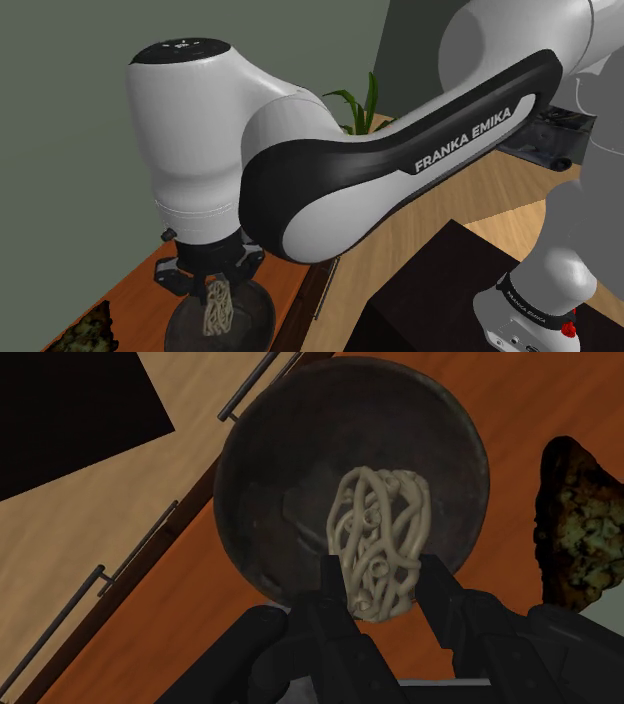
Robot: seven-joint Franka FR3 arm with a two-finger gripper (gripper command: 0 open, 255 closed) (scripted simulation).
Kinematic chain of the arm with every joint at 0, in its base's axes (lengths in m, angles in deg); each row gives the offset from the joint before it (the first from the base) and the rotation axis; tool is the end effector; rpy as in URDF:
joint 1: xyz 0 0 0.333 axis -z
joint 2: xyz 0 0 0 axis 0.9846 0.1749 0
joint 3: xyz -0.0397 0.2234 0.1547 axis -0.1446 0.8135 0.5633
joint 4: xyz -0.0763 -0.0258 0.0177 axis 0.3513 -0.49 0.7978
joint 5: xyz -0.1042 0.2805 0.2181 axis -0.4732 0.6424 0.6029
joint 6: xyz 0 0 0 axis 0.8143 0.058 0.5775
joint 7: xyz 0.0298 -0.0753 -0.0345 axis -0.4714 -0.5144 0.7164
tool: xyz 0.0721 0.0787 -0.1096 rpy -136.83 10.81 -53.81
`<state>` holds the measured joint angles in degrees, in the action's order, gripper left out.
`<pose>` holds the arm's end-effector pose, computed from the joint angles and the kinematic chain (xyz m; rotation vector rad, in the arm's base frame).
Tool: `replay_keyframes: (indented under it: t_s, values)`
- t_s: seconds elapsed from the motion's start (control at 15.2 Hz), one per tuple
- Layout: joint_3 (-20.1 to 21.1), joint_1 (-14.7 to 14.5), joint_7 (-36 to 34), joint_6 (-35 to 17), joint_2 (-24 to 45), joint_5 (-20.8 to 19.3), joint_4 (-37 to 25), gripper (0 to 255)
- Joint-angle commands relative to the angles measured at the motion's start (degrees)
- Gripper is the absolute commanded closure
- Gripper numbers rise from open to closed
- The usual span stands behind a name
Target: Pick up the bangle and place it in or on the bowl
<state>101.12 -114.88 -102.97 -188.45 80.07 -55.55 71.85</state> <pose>0.3415 0.5359 0.3243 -3.0513 0.5501 -0.0151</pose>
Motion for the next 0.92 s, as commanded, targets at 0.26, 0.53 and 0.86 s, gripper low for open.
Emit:
replay_keyframes:
  t_s: [0.26,0.53,0.86]
  values:
    - [-0.2,0.0,-0.2,-1.6,0.6,-0.4,1.0,255]
    - [-0.2,0.0,-0.2,-1.6,0.6,-0.4,1.0,0]
    - [-0.2,0.0,-0.2,-1.6,0.6,-0.4,1.0,0]
